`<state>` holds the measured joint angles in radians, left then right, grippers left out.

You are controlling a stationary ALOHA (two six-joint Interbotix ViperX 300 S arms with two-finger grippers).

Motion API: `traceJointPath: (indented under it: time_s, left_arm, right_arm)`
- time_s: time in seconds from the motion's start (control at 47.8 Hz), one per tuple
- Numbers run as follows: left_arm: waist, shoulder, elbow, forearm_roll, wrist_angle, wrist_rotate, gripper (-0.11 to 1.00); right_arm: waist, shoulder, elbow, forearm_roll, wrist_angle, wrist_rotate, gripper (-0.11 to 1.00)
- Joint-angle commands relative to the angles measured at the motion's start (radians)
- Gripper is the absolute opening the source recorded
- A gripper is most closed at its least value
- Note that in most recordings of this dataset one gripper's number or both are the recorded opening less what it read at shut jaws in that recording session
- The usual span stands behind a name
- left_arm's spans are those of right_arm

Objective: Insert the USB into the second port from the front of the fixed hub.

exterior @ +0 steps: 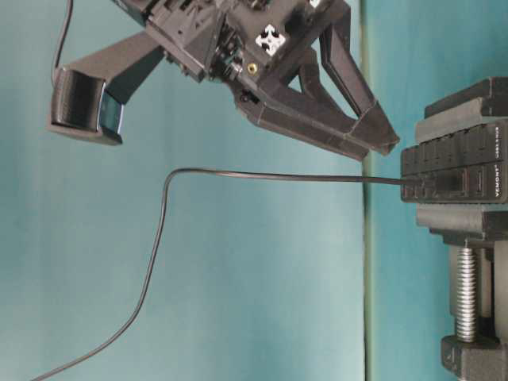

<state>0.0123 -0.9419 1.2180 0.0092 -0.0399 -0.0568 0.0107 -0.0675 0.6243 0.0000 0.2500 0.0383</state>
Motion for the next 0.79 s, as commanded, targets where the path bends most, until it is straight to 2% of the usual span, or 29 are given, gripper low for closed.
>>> traceJointPath:
  time_s: [0.0, 0.774]
  left_arm:
    - [0.002, 0.005, -0.014, 0.002, -0.006, -0.002, 0.00]
    - [0.002, 0.005, -0.018, 0.002, -0.006, -0.002, 0.00]
  right_arm:
    - [0.005, -0.031, -0.006, 0.002, -0.015, 0.014, 0.81]
    - [0.006, -0.032, 0.005, 0.002, -0.029, 0.028, 0.81]
